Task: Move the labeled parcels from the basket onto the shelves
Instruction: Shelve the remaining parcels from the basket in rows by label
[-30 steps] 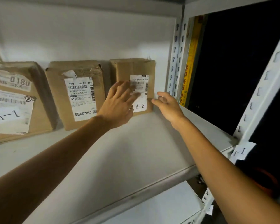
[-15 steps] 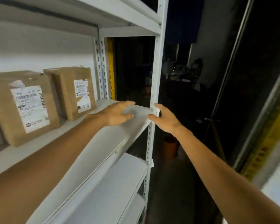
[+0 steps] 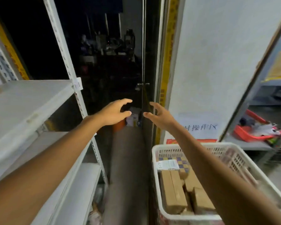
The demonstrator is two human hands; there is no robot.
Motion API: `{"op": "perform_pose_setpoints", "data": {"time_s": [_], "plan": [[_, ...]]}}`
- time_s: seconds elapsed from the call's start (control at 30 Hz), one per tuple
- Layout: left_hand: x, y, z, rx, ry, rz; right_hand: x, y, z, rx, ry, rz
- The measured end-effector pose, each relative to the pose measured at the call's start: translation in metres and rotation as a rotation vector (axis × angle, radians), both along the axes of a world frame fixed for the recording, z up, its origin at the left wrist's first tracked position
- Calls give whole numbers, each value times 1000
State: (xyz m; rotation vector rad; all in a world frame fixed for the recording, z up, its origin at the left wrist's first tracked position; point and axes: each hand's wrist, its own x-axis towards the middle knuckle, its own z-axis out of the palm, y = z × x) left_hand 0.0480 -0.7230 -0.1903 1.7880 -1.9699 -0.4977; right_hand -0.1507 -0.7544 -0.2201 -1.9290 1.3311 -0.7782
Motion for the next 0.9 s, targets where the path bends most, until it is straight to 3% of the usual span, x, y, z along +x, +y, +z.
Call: {"op": "perform_pose_setpoints", "data": {"time_s": [0.23, 0.43, 0.9], "plan": [[-157, 31, -87, 132, 58, -182, -172, 59, -79, 159, -35, -131], [-244, 37, -133, 234, 70, -258, -257, 82, -132, 249, -23, -184], [-291, -33, -304, 596, 130, -139, -324, 9, -270, 663, -11, -291]]}}
